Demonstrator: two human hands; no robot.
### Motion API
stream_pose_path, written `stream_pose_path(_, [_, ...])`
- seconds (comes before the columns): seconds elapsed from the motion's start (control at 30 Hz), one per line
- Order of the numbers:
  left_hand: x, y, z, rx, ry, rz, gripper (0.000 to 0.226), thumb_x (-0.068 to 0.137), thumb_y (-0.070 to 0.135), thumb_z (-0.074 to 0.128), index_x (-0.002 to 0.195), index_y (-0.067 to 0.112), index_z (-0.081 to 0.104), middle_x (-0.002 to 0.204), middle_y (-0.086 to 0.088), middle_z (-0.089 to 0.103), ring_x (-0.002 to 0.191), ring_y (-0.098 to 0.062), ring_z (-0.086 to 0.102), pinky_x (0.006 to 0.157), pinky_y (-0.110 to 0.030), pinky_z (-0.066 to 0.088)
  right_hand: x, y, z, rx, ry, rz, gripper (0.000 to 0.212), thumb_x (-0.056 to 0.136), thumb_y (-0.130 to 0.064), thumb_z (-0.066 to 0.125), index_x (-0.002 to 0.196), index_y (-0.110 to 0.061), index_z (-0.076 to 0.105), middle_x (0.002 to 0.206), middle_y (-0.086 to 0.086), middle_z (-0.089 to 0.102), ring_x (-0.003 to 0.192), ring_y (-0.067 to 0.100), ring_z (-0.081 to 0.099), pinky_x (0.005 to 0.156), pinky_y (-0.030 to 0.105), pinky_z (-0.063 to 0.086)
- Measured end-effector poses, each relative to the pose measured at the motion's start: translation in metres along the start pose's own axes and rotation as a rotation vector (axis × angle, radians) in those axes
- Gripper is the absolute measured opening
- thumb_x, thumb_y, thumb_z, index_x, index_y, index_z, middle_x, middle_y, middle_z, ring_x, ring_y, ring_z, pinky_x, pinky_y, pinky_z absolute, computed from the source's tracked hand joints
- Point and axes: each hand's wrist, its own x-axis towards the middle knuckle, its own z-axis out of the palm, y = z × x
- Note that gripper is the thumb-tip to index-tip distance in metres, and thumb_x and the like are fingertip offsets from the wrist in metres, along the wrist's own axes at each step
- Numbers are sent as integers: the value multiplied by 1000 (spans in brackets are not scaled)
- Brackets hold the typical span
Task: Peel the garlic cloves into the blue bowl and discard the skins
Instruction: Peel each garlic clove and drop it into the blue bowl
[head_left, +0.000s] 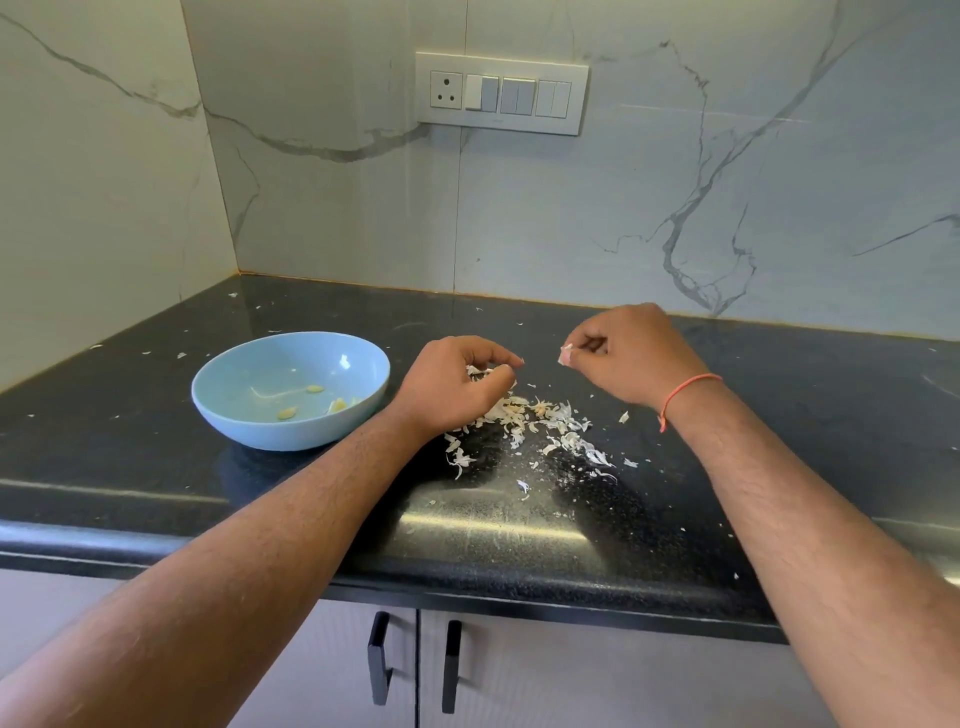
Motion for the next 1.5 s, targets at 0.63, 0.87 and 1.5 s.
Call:
stream_pose_path(0.63, [1, -1, -1, 20, 20, 79, 29, 87, 37, 85, 114, 28, 81, 95, 23, 78, 78, 5, 69, 77, -16, 51, 0, -18, 24, 592, -34, 84, 5, 90, -20, 82, 93, -16, 82, 75, 1, 78, 62, 7, 67, 60, 23, 56])
stream_pose_path(0.87, [1, 0, -1, -41, 50, 60, 12, 95, 28, 79, 102, 20, 85, 62, 20, 68, 54, 7, 57, 57, -6, 39, -11, -12, 49, 888, -10, 140, 6, 93, -15, 77, 97, -15, 82, 84, 6, 79, 74, 15, 66, 56, 27, 55])
stream_pose_path(1.5, [1, 1, -2, -227, 25, -54, 6, 96, 18, 76, 95, 14, 81, 66, 16, 69, 55, 3, 51, 58, -13, 42, -13, -9, 51, 1160, -157, 219, 13, 93, -2, 74, 102, -9, 81, 92, 13, 78, 78, 17, 67, 69, 29, 60])
